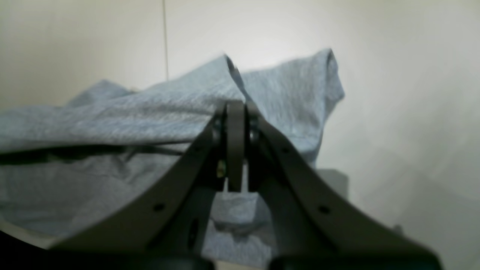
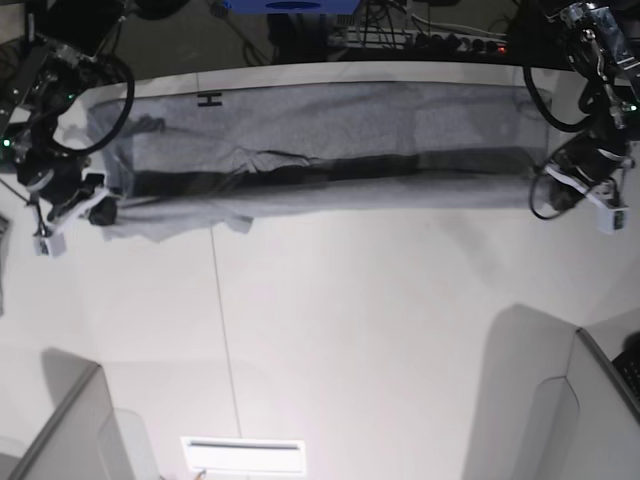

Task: Fold the T-shirt properly
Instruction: 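Lay the folded edge down along the shirt's collar side with both grippers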

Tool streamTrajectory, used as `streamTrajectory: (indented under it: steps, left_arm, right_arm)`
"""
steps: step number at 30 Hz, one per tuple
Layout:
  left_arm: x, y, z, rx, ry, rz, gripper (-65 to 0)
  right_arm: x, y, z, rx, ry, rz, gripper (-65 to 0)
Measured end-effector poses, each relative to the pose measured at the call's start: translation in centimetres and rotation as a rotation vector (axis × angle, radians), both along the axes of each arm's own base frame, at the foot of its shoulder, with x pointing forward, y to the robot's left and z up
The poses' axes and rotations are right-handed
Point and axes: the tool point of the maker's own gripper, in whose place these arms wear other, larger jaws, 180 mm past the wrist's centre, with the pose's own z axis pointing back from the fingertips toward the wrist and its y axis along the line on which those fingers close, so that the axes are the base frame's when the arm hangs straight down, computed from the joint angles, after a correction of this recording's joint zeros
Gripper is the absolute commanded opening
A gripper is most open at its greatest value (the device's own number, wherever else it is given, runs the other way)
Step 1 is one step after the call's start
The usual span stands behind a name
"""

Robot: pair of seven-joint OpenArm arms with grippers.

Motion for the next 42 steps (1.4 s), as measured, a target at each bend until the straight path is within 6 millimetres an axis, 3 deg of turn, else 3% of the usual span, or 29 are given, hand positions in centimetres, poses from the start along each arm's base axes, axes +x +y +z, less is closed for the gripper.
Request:
streamTrajectory:
  steps: [7,14,24,27,32,37,42]
  left_arm:
    - [-1.4,0.5,-0.8,0.017,0.043,0.008,-65.0]
    - [-2.7,0.3,-1.5,0.02,0.076,0.0,-65.0]
    - [-3.3,0.9,-1.4,0.051,0.101,-0.017,-65.0]
    - [-3.9,0.9,-1.8,0.054,0.123,-0.023,-65.0]
    - [-4.0,0.9,-1.9,0.056,0.127,-0.022,-65.0]
    - [-4.3,1.8,-2.1,0.11,0.15,-0.009,-65.0]
    - [-5.0,0.6,-3.1,0.104,0.189,-0.05,-65.0]
  right_arm:
    - [-2.4,1.4,-0.6,0.001,0.029,0.017,-65.0]
    - [-4.8,1.3,-1.8,-0.013,0.079,0.019,-65.0]
    - [-6.9,0.4,-1.0,-0.006,0.071,-0.031,-65.0]
    - [-8.6,0.3,-2.1,-0.015,0.13,-0.033,-65.0]
    - [-9.4,0.9,-2.7,-0.011,0.149,-0.025,-65.0]
    - [-9.2,3.0,-3.4,0.042,0.155,0.006,-65.0]
    - [-9.9,2.5,-4.5,0.039,0.198,-0.006,-65.0]
